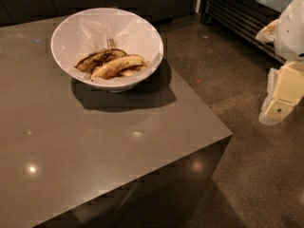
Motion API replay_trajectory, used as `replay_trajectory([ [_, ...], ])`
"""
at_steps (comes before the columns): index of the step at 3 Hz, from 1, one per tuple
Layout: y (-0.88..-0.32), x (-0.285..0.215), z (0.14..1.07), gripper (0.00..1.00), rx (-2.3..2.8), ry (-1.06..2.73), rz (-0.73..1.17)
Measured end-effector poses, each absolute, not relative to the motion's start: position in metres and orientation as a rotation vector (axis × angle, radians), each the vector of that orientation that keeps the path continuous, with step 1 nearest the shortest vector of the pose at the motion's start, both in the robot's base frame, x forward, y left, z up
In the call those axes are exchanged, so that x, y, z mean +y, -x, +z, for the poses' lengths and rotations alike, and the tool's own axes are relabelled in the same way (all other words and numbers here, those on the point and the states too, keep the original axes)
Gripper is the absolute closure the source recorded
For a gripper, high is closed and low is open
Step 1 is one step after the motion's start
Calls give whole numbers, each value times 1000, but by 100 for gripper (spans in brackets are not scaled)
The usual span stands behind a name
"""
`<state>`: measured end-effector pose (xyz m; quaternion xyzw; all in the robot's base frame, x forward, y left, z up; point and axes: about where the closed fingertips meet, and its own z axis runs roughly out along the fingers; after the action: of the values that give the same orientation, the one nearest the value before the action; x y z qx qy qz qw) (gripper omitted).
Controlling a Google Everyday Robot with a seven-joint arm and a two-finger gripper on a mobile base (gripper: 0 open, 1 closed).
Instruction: Pick banana from white bowl
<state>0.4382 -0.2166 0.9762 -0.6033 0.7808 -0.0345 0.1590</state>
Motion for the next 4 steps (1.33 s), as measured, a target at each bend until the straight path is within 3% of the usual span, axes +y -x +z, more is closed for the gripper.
replay_trajectory([
  [4, -498, -163, 989, 0, 2205, 1830, -96],
])
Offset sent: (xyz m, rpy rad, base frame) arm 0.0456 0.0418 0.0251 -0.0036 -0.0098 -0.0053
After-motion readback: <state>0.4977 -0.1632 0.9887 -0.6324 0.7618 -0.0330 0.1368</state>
